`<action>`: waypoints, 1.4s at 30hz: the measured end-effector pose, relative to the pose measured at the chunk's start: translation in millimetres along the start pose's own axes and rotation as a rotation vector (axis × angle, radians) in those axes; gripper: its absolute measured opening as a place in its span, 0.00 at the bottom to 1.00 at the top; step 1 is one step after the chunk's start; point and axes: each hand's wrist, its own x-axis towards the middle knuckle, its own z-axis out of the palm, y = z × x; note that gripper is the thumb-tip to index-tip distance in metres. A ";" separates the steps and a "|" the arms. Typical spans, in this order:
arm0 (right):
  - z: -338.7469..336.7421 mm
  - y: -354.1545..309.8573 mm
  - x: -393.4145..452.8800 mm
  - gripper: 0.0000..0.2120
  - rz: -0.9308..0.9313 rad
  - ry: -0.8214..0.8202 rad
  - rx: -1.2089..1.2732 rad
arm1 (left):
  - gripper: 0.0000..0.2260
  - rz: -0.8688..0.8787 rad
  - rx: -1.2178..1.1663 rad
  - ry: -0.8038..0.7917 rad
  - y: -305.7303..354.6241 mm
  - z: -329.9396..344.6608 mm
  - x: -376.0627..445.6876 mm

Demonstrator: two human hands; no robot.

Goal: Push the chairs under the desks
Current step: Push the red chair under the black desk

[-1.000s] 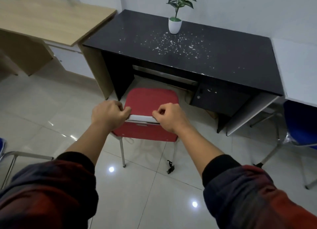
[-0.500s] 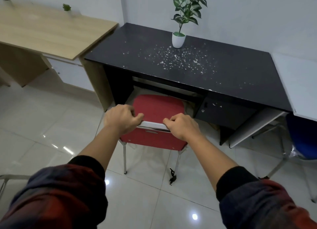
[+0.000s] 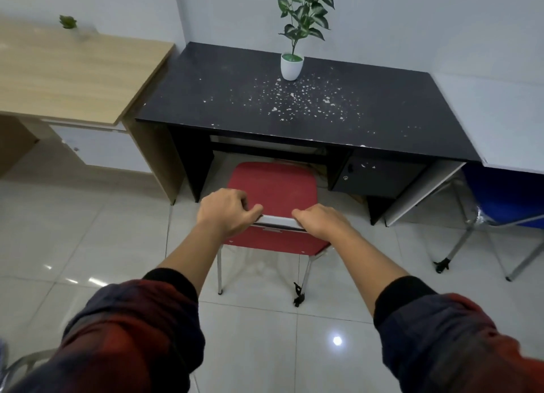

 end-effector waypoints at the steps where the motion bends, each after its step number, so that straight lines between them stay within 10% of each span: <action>1: 4.6 -6.9 -2.4 0.20 0.006 -0.010 0.003 | 0.21 0.007 -0.003 -0.003 -7.6 -3.6 -1.0; 33: 11.3 -105.8 55.1 0.22 -0.026 0.089 0.200 | 0.15 -0.094 0.025 -0.191 -95.7 -37.8 97.7; 42: -42.0 -30.1 91.4 0.16 -0.032 0.127 0.209 | 0.18 -0.107 0.003 -0.149 -14.8 -7.7 111.2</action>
